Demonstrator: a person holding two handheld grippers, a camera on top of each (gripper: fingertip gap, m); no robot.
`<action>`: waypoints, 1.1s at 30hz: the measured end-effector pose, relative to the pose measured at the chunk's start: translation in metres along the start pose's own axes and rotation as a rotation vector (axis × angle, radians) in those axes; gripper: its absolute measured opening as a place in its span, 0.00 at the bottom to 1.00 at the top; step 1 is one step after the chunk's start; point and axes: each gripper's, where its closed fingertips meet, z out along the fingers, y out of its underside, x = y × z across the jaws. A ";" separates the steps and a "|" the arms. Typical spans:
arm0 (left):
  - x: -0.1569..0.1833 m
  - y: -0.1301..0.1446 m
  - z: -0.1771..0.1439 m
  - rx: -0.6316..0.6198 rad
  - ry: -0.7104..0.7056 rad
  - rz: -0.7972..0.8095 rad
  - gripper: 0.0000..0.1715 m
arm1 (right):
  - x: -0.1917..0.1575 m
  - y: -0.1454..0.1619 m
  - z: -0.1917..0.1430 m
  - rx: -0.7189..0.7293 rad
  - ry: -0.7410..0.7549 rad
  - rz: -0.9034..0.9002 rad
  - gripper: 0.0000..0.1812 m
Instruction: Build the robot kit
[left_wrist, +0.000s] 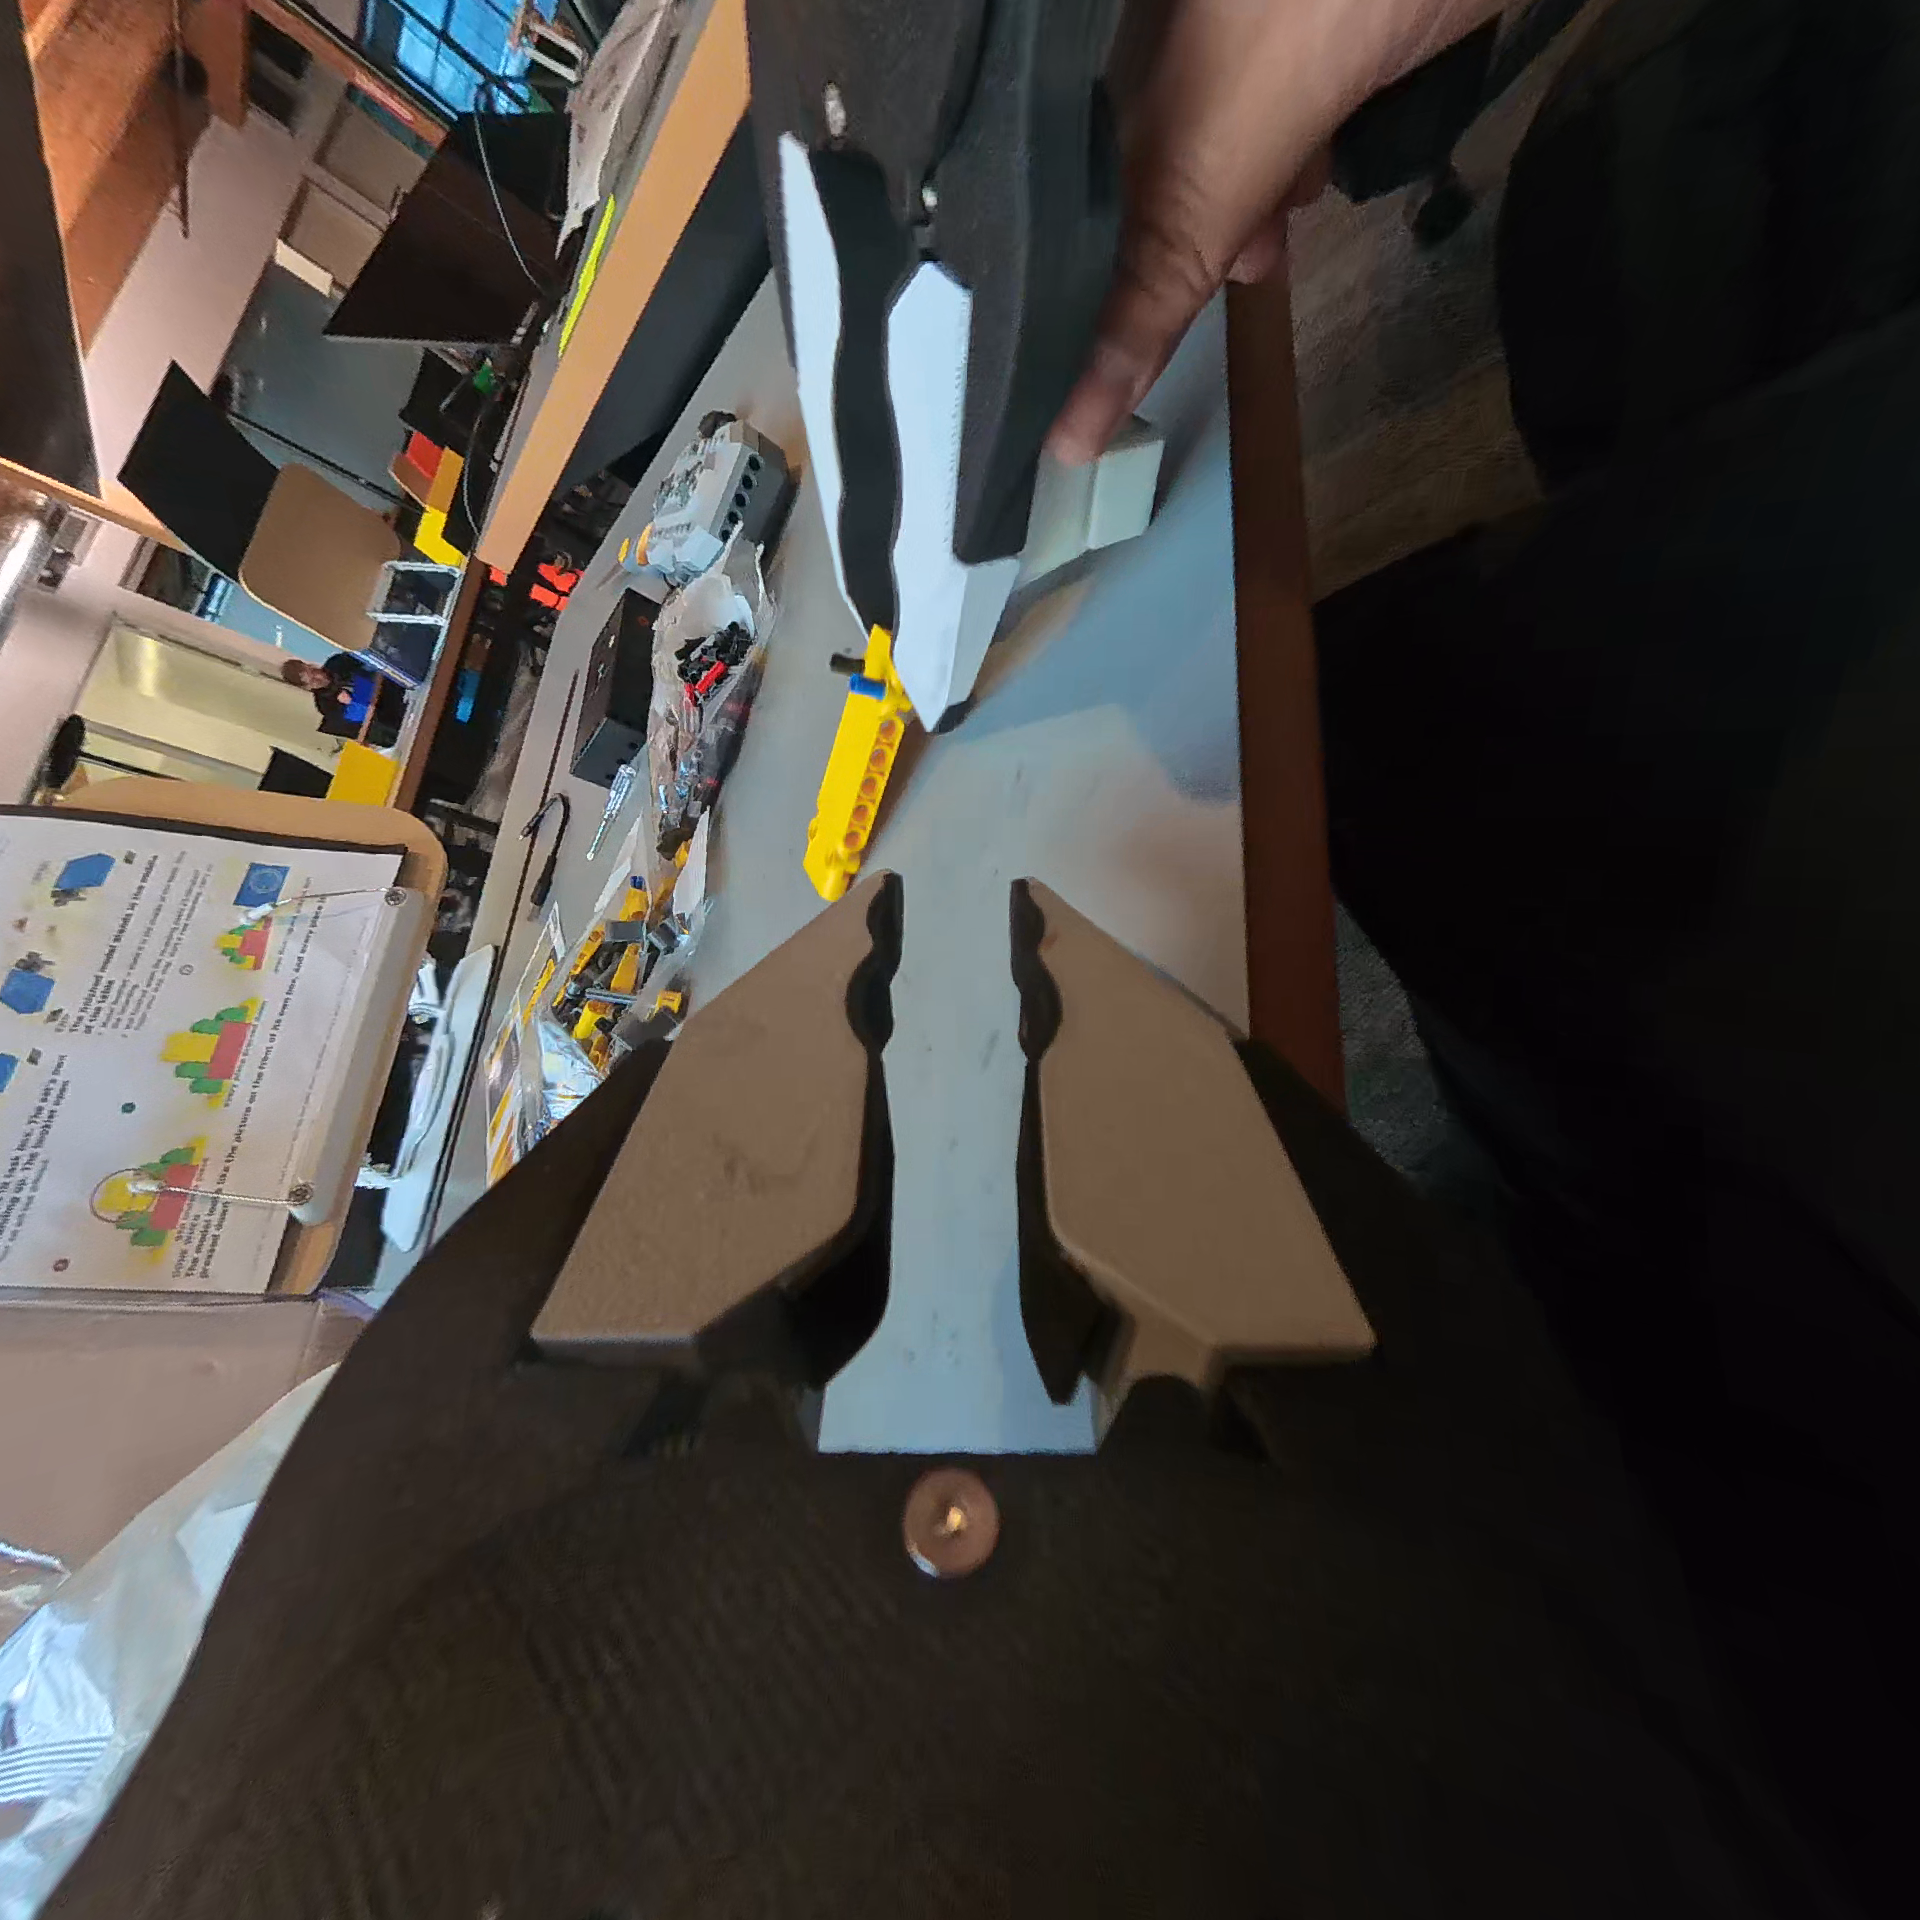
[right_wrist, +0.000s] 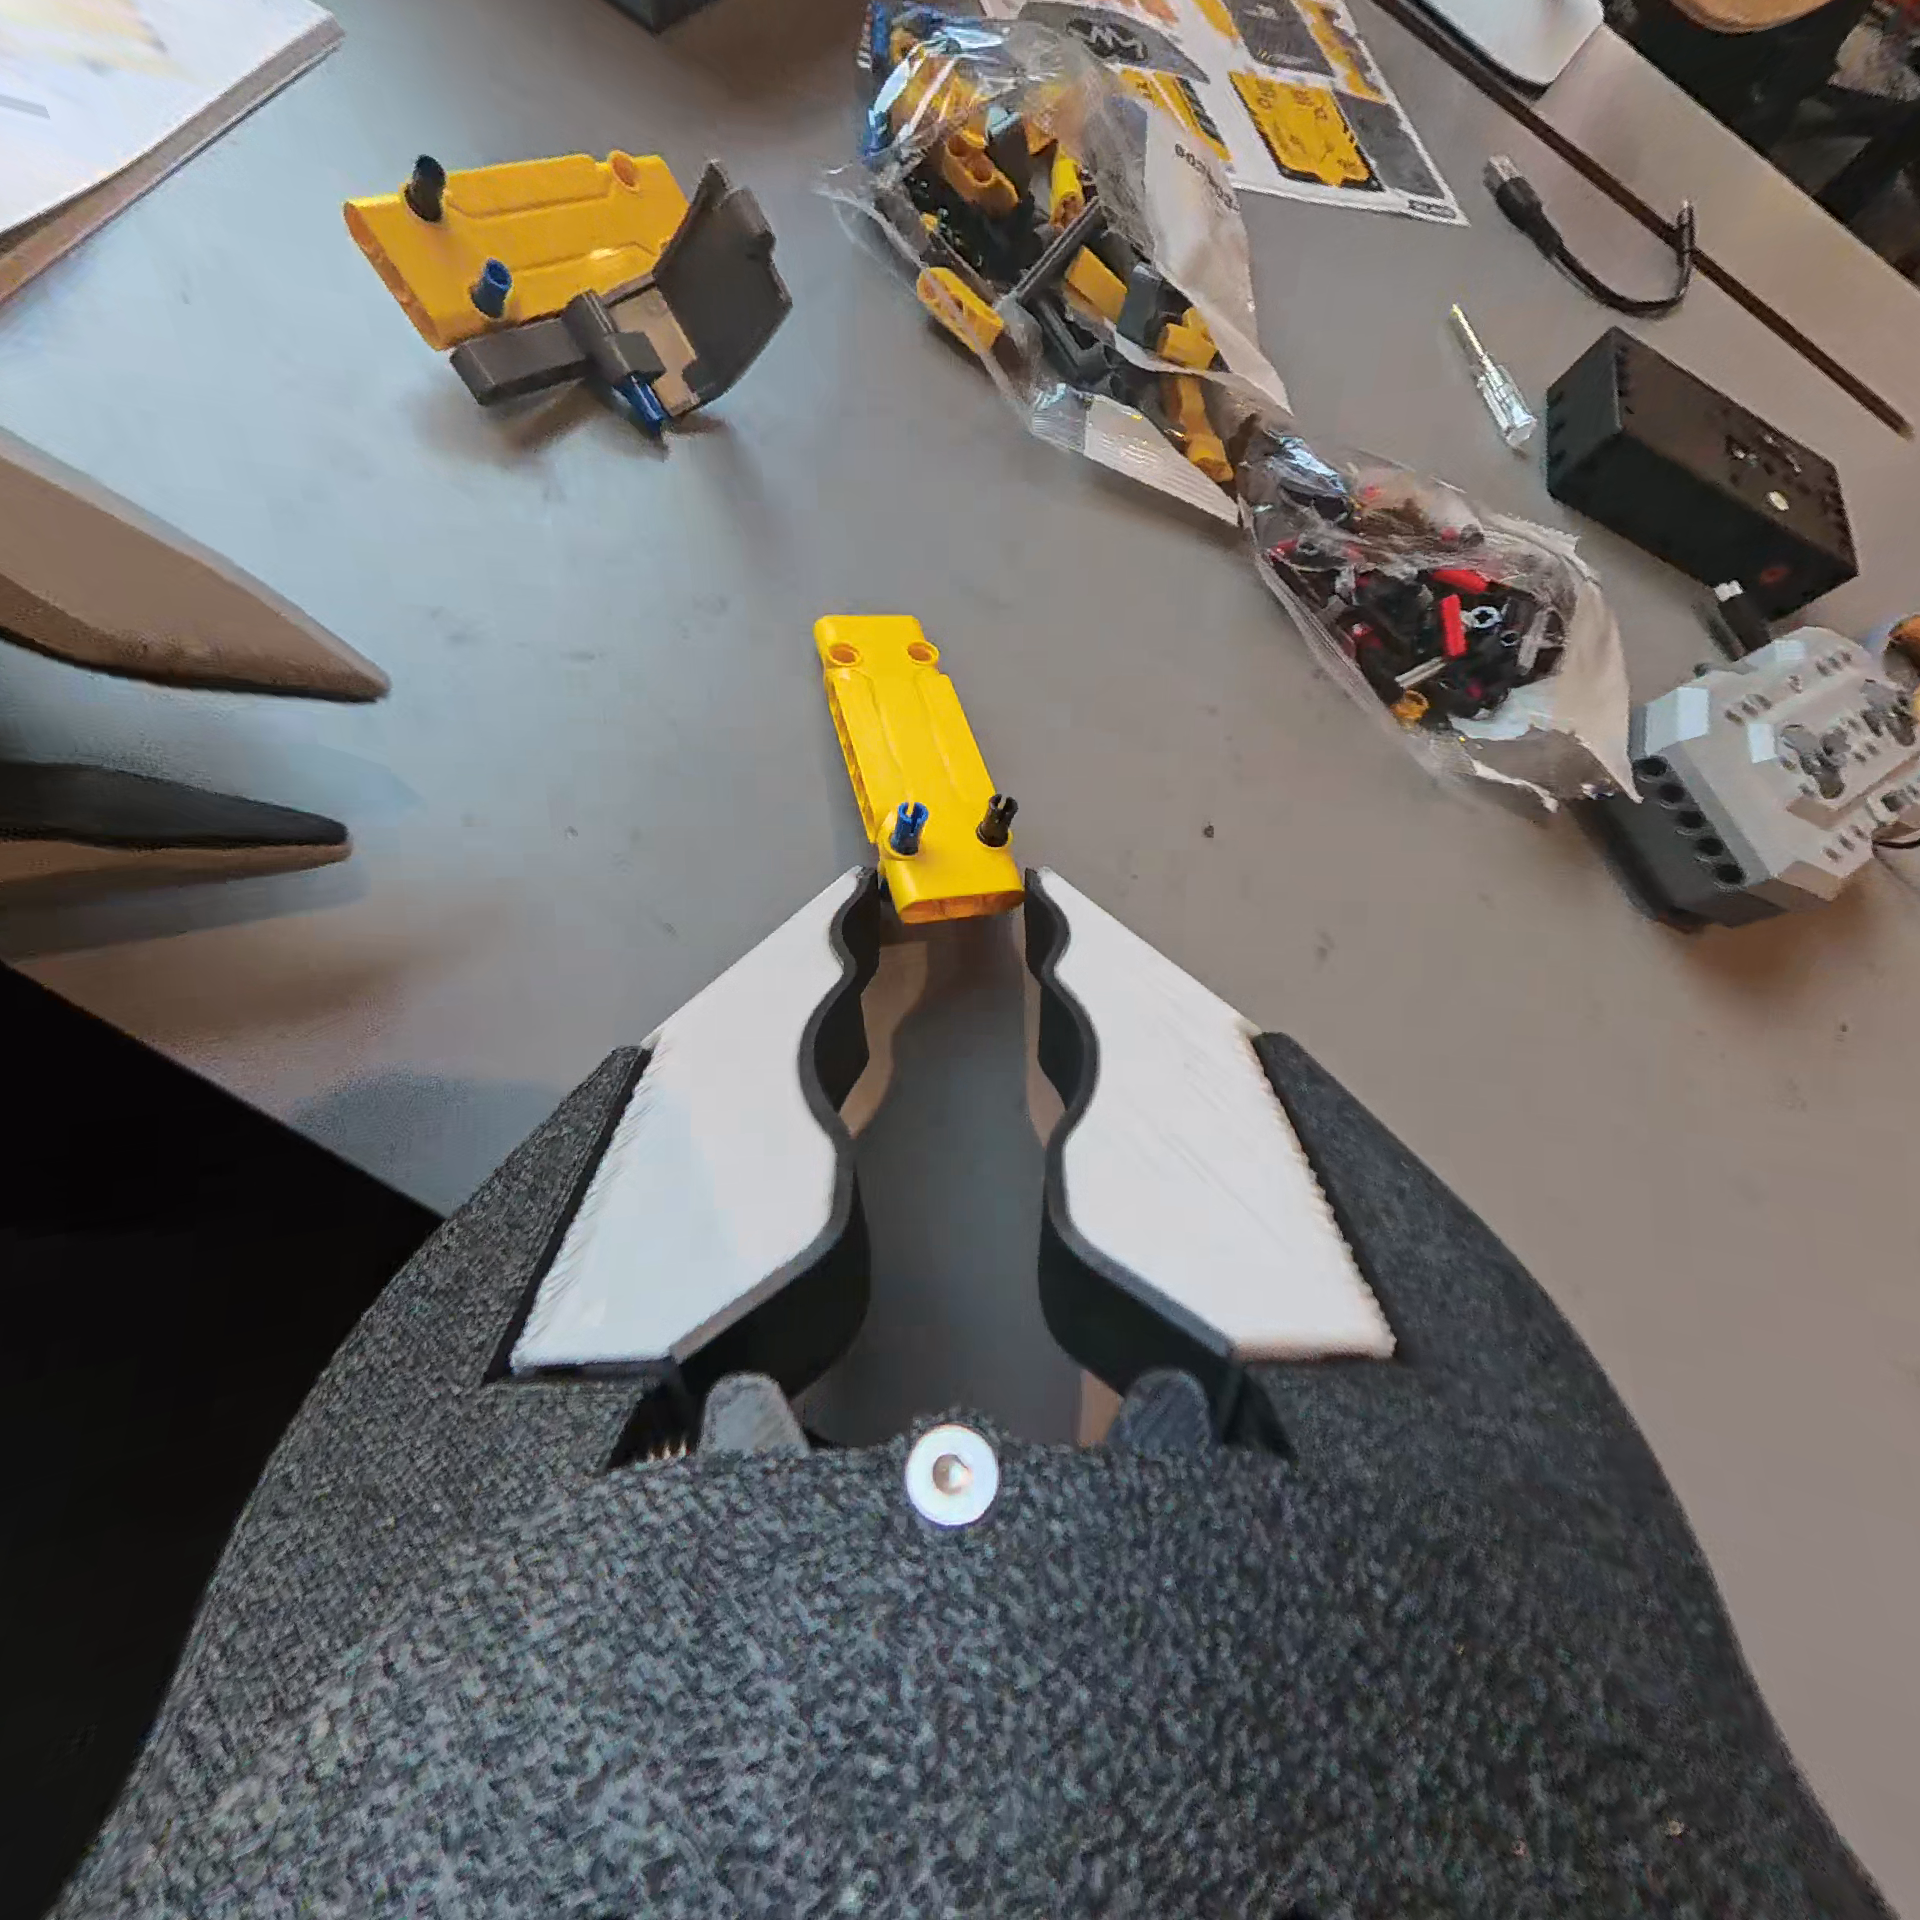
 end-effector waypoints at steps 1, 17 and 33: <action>0.001 0.002 0.001 -0.014 -0.009 0.018 0.09 | -0.003 -0.002 0.002 -0.001 -0.007 0.003 0.15; -0.012 0.013 0.006 -0.080 -0.068 -0.030 0.09 | -0.006 -0.007 0.000 0.080 -0.061 0.055 0.15; -0.025 0.019 0.004 -0.079 -0.052 -0.172 0.09 | -0.004 -0.010 0.001 0.122 -0.072 0.078 0.18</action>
